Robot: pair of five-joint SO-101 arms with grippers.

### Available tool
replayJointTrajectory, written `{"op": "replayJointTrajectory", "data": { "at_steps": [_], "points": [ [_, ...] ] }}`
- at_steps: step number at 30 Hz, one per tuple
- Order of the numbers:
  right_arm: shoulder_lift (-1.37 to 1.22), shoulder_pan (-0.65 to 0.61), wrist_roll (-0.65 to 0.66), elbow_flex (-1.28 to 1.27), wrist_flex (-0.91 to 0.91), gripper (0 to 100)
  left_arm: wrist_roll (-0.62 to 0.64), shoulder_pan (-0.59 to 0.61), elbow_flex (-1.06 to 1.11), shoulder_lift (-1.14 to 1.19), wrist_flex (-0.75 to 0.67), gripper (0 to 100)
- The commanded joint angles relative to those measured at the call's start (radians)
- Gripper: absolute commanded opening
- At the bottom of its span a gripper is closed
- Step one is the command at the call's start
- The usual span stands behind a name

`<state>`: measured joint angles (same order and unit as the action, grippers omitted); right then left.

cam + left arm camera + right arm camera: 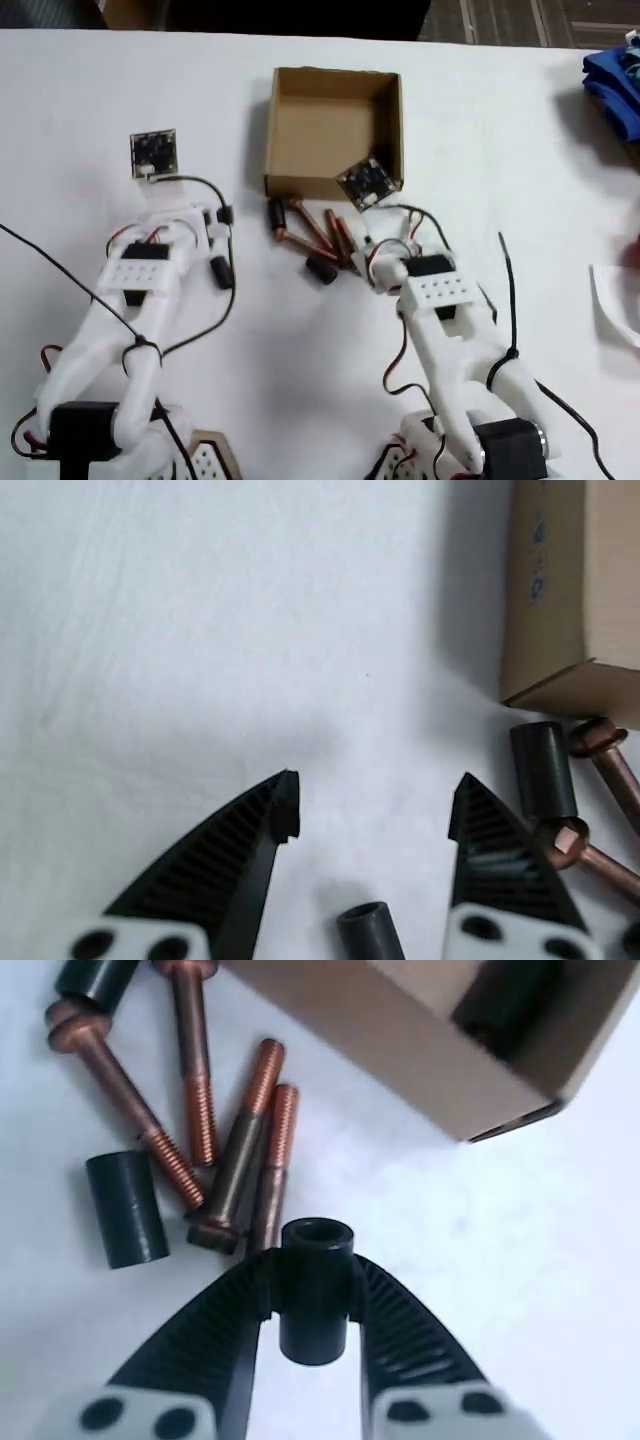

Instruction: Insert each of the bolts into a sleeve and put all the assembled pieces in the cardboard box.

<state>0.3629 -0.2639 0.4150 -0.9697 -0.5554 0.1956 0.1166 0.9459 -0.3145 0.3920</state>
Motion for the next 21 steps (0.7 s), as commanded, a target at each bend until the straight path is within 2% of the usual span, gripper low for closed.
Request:
{"op": "replayJointTrajectory", "data": {
  "at_steps": [1, 3, 8, 10, 12, 16, 21],
  "points": [
    [0.05, -0.012, -0.021, -0.025, 0.021, 2.3, 0.006, -0.005, -0.005, 0.0, -0.02, 26],
    [0.044, -0.01, -0.028, -0.046, 0.056, 2.3, 0.006, -0.005, -0.005, 0.0, -0.02, 26],
    [0.05, 0.027, -0.038, -0.1, 0.294, 2.3, 0.008, -0.005, -0.005, 0.0, -0.012, 26],
    [0.05, 0.048, -0.118, -0.141, 0.426, 2.3, -0.005, -0.005, -0.012, 0.0, 0.009, 26],
    [0.05, 0.073, -0.236, -0.196, 0.559, 2.3, -0.049, -0.021, -0.05, 0.0, 0.091, 26],
    [0.047, 0.145, -0.434, -0.305, 0.854, 2.3, -0.146, -0.092, -0.245, 0.077, 0.356, 26],
    [0.041, 0.157, -0.448, -0.374, 1.049, 2.2, -0.157, -0.16, -0.638, 0.305, 0.66, 26]
  ]
}}
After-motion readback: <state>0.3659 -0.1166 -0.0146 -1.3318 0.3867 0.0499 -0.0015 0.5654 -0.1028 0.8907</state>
